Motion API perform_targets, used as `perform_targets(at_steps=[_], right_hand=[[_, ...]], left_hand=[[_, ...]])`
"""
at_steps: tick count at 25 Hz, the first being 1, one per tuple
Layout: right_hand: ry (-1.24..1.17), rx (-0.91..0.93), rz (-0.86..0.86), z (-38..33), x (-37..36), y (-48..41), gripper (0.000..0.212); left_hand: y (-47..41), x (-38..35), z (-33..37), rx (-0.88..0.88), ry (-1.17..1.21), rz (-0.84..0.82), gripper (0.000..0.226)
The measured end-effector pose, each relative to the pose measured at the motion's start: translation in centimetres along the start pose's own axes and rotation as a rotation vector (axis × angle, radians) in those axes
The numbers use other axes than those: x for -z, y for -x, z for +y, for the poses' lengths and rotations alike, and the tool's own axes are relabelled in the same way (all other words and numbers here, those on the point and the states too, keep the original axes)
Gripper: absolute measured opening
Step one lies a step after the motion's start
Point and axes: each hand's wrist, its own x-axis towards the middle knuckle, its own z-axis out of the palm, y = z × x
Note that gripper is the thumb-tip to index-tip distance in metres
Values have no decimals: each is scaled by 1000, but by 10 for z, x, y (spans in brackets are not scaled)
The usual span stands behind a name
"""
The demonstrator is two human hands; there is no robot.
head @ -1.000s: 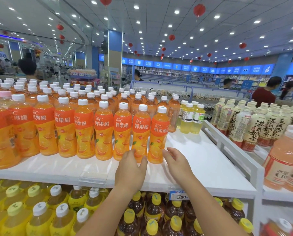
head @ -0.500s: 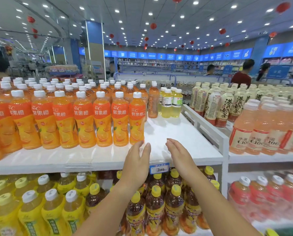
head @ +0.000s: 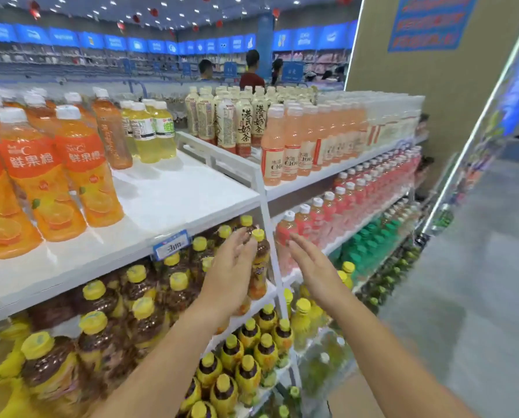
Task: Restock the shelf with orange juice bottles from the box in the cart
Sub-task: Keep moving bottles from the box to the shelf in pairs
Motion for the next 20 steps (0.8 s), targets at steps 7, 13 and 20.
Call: perform_targets(at_steps=[7,13,20], right_hand=[[-56,-191,320,94,104,105,41],[-169,-407,533,197,186,199,61],[-236,-643,608,310,245,289,51]], left_hand=[[50,-133,-24,110,30,-433,60],[101,-248,-56,194,-51,-613,56],[158,-360,-108,354,-194,-814,60]])
